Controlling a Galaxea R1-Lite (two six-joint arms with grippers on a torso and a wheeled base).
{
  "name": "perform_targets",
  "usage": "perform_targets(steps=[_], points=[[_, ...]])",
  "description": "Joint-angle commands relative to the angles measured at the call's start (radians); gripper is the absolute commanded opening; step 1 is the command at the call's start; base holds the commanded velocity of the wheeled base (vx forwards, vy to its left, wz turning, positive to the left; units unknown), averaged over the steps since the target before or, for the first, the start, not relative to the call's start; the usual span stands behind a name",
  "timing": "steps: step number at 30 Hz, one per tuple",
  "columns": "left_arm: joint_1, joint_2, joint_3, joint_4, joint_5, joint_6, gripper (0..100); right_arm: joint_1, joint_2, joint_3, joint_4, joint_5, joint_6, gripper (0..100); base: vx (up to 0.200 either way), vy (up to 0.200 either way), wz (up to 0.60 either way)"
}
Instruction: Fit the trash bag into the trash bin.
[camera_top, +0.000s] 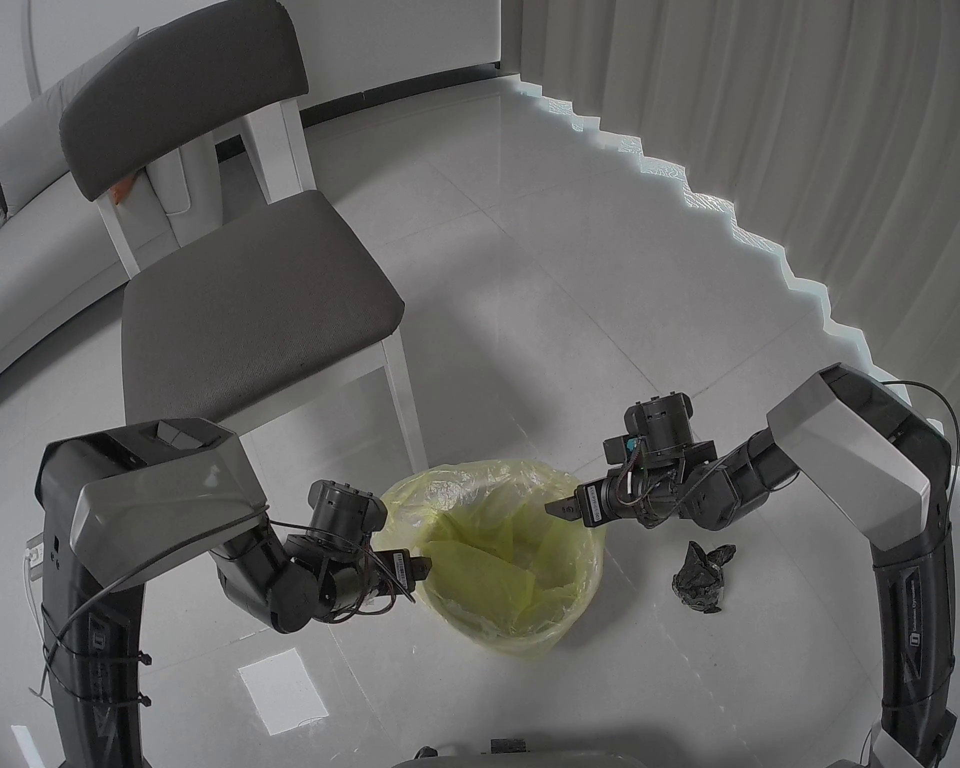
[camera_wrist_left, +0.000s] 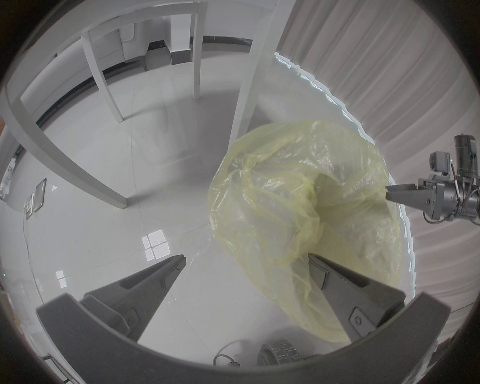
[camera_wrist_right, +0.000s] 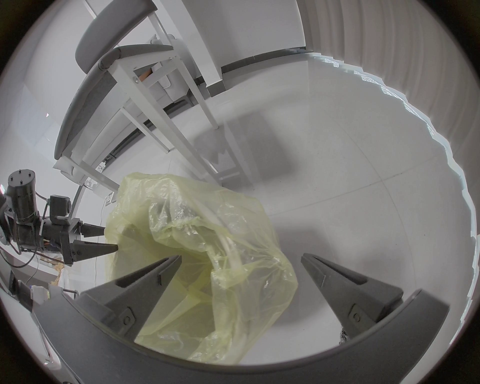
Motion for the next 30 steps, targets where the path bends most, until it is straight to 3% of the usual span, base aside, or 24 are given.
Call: perform_targets(steps=[1,15,30], points=[[0.015,0.012,0.005,-0.004,0.001,-0.001,100,-0.014,0.004,-0.003,-0.001,0.001,-0.001,100,0.0,0.0,0.0],[0.03,-0.154,0.072,-0.007,-0.042,-0.011,100,-0.055,0.003,0.004,-0.001,0.002,-0.003,100,0.0,0.0,0.0],[0.104,-0.037,-0.025,-0.01,-0.032,-0.01,100,-0.097,0.008,0.042,-0.002,0.001,-0.004,100,0.0,0.0,0.0]])
